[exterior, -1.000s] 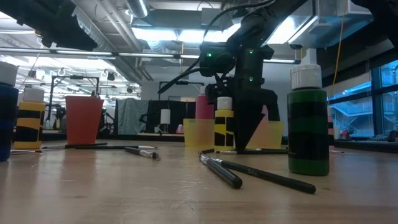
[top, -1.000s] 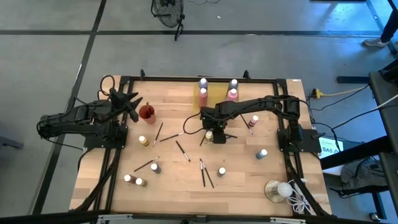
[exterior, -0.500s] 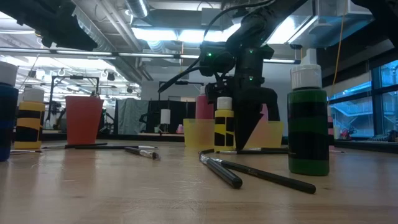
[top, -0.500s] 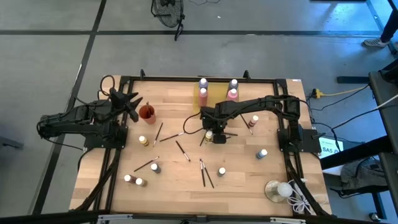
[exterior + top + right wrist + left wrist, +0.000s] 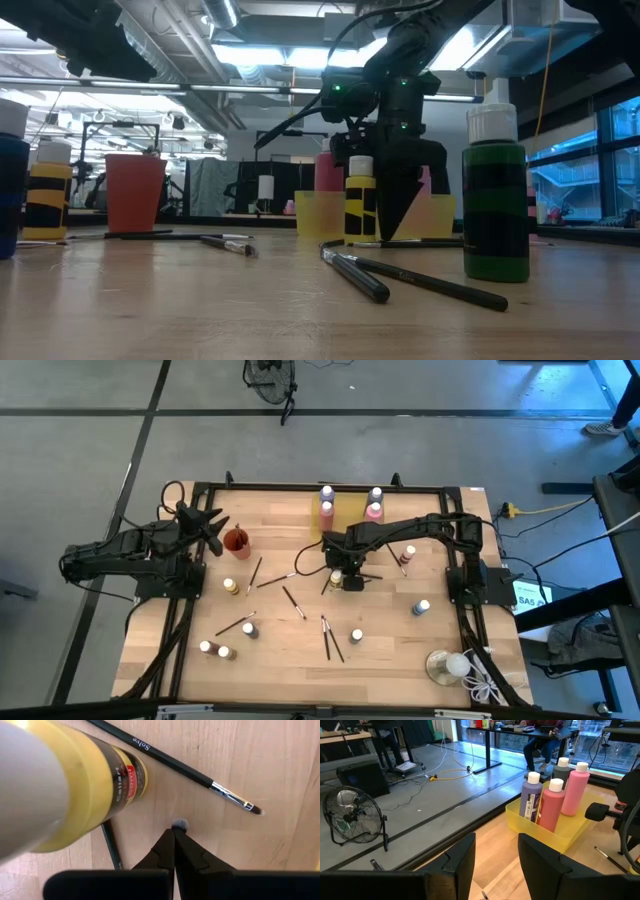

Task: Pick & Place Paint Supplies
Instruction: Put the silver paint brush into the orange cup

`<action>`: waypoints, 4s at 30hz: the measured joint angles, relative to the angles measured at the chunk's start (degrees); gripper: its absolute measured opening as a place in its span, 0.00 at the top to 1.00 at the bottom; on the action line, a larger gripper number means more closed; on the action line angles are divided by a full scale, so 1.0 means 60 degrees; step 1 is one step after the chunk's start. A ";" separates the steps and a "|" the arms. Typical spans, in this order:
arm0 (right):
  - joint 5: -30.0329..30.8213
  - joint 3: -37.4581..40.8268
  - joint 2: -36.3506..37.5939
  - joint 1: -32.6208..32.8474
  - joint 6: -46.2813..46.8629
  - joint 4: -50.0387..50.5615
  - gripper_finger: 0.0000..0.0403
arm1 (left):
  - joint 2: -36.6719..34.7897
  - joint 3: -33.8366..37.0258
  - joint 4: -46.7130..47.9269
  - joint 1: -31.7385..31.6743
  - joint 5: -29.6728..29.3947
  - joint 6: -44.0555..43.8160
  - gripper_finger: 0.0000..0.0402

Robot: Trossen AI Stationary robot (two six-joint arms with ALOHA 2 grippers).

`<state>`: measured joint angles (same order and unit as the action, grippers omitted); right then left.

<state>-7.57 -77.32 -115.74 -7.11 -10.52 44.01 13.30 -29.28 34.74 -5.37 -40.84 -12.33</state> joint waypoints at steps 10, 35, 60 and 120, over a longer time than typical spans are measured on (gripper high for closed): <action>-0.0060 0.0003 0.0000 0.0000 -0.0057 0.0025 0.98 | 0.0000 0.0000 0.0000 0.0000 0.0000 0.0003 0.64; -0.0196 0.0004 -0.0004 -0.0004 0.0006 0.0055 0.76 | 0.0000 0.0000 0.0000 0.0002 0.0000 0.0002 0.64; 0.0481 0.0954 0.0124 0.0007 0.0616 -0.1027 0.84 | -0.0001 0.0000 0.0022 0.0004 0.0247 -0.0074 0.64; 0.1380 -0.1603 -0.0047 0.0161 0.0726 0.2510 1.00 | 0.0000 0.0000 0.0022 0.0002 0.0247 -0.0070 0.64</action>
<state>0.71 -86.93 -116.03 -6.15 -6.17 59.07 13.30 -29.28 34.87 -5.35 -39.36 -12.75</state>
